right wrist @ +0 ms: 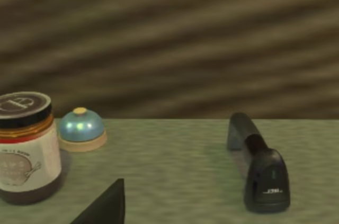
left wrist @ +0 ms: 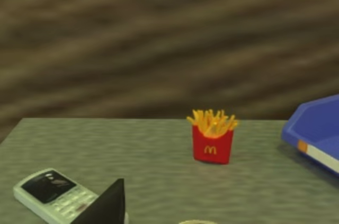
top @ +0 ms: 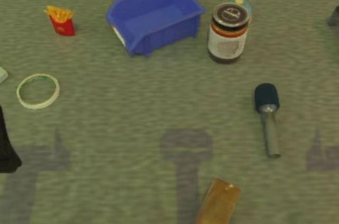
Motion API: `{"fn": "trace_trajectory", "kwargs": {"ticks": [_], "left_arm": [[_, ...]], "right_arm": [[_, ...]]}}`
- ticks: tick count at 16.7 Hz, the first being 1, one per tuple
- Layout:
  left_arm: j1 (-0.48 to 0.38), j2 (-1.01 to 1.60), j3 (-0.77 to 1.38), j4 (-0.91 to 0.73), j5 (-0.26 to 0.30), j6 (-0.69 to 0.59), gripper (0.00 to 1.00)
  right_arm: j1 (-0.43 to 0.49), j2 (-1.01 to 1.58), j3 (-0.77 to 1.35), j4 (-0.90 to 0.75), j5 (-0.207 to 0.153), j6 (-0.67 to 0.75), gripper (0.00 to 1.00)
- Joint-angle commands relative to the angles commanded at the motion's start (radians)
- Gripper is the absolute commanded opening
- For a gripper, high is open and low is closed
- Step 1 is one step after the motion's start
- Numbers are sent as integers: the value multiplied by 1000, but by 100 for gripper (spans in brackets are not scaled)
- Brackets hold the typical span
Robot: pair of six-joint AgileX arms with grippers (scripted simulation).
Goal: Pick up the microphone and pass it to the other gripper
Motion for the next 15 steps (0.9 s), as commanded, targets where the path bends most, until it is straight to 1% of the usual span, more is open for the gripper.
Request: {"fn": "trace_trajectory", "kwargs": {"ticks": [4, 7, 10, 15], "left_arm": [[0, 0, 0, 0, 0, 0, 100], [0, 0, 0, 0, 0, 0, 100], [0, 0, 0, 0, 0, 0, 100], [0, 0, 0, 0, 0, 0, 100]], "right_arm": [[11, 31, 28, -20, 0, 11, 100], [49, 158, 134, -92, 2, 53, 100], [104, 380, 290, -205, 8, 114, 100], [217, 899, 598, -440, 20, 236, 100]]}}
